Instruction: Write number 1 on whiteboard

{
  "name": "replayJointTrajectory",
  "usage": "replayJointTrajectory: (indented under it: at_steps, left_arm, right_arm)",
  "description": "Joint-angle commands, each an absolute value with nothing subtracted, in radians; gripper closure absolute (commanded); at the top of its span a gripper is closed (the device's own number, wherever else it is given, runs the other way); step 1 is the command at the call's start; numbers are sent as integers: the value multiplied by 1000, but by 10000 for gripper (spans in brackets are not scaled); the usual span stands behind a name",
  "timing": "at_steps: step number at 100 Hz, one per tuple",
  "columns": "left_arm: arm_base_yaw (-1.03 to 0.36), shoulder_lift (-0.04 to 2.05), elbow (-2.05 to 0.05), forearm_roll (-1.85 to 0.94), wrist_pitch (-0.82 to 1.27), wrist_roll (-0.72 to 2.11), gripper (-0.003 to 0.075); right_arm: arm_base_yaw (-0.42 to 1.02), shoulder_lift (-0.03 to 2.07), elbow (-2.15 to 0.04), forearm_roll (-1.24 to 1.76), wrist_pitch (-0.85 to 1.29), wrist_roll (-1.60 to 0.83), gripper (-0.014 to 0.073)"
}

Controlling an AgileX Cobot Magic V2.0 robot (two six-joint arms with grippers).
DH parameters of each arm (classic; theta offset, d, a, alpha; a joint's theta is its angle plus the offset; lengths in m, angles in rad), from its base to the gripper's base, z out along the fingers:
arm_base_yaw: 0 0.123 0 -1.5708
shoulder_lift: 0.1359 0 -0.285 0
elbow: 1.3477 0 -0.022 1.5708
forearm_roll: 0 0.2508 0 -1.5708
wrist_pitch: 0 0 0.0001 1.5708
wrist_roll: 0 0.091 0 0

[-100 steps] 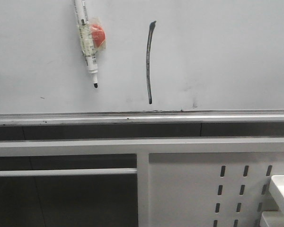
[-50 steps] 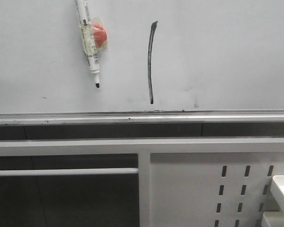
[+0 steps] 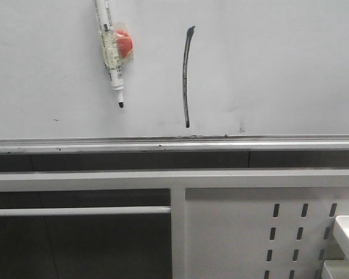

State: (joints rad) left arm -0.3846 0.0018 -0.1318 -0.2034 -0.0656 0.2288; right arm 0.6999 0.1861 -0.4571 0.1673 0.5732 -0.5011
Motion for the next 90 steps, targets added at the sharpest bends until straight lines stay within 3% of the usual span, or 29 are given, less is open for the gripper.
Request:
replayJointTrajectory:
  at_steps: [1,46,61,90]
  left_arm:
    - [-335,-28,-144,-210,-159,219,740]
    - [-266,-27,-43,-224,-156,216,740]
    - [-223,-27,42,-141,-153,33,740]
    - [-137,-27,39,-150,243,11,740]
  right_arm:
    - [691,199,-482,172,492,-502,651]
    - [691,199,-482,172,494,-502,651]
    - [691,199,-482,172,494,-502,651]
    - [691,199,-482,172,492,-502,651]
